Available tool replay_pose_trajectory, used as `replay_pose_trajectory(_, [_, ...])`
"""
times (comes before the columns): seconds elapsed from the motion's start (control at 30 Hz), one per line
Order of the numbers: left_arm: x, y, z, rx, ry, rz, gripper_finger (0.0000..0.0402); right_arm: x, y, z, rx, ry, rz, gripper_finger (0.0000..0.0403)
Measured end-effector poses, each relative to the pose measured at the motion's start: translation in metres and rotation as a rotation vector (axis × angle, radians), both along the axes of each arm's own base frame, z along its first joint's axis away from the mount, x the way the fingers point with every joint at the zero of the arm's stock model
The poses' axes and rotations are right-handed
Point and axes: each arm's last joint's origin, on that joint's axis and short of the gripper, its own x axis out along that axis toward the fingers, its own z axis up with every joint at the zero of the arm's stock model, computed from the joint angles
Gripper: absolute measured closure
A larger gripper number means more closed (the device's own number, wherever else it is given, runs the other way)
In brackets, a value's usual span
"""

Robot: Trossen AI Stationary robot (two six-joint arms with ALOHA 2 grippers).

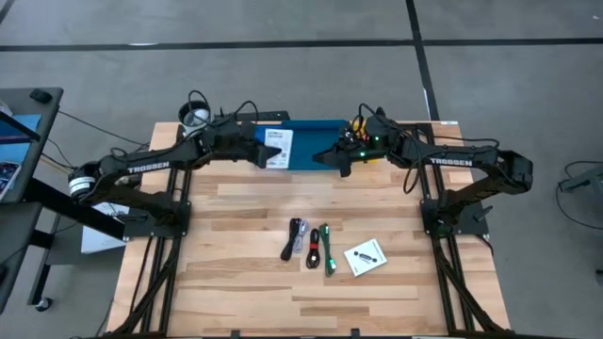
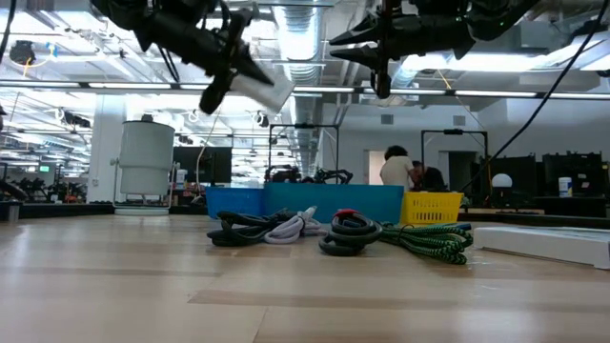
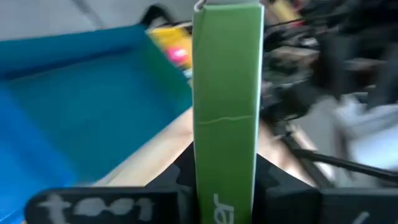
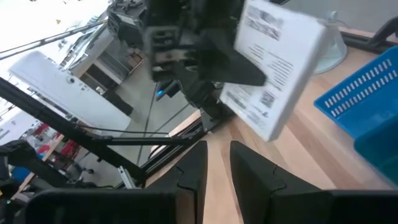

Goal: Pick and place items into bin
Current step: Put the left card reader box into the blue basket

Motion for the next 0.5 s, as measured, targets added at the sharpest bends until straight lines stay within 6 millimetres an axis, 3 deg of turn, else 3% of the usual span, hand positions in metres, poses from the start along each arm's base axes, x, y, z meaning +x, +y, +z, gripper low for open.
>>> replay_pose_trajectory(0.23, [-0.014,0.014,-0.017,-0.012,0.194,0.186,0.0358,0.000,0.000,0.000,0.000,0.000,-0.003,0.0339])
replay_pose_trajectory(0.5, [-0.027,0.031,-0.021,-0.017,0.244,0.301,0.0358,0.000,0.000,0.000,0.000,0.000,-0.004,0.0339])
